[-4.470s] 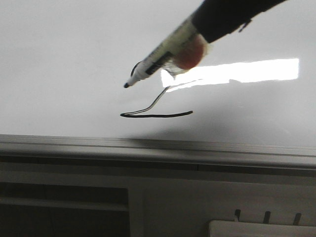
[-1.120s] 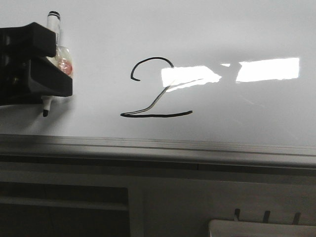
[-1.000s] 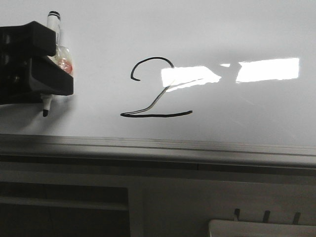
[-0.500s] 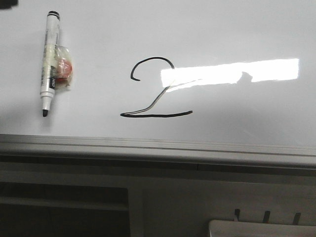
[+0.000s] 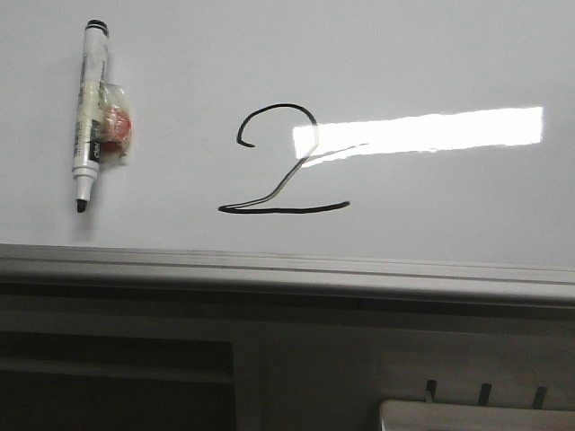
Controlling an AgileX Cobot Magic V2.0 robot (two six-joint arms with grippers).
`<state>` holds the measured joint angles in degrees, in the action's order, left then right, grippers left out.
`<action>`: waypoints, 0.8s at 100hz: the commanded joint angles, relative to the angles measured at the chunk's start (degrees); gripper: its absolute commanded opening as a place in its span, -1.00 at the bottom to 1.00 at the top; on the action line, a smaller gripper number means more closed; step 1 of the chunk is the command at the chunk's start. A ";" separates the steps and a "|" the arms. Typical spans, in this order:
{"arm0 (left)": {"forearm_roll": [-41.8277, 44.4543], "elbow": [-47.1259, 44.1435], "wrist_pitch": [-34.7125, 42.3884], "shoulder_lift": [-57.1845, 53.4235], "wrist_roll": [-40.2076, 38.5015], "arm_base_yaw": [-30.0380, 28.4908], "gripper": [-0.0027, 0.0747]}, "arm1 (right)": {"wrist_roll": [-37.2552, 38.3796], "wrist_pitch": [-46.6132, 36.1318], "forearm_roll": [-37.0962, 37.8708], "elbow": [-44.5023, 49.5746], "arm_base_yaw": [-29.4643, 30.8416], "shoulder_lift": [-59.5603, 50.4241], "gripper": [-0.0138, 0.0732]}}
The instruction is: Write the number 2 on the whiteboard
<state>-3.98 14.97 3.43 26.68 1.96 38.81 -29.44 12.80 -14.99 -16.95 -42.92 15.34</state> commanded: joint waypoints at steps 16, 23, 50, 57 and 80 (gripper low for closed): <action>0.18 1.53 5.09 -0.26 -0.22 -0.13 -0.98 | 0.03 -4.57 -0.73 3.54 0.29 -1.11 -0.82; 0.18 1.53 5.09 -0.26 -0.22 -0.13 -0.98 | 0.03 -4.57 -0.73 4.55 0.29 -1.11 -0.82; 0.18 1.53 5.09 -0.26 -0.22 -0.13 -0.98 | 0.03 -4.63 -0.73 5.18 0.29 -1.11 -0.82; 0.18 1.53 5.09 -0.26 -0.22 -0.13 -0.98 | 0.03 -4.63 -0.73 5.18 0.29 -1.11 -0.82; 0.18 0.16 5.59 -1.19 -0.22 -0.85 -0.98 | 0.03 -4.63 -0.73 5.18 0.29 -1.11 -0.82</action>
<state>-3.89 14.29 4.64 26.10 1.96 38.81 -29.37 12.85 -15.24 -10.31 -42.92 13.92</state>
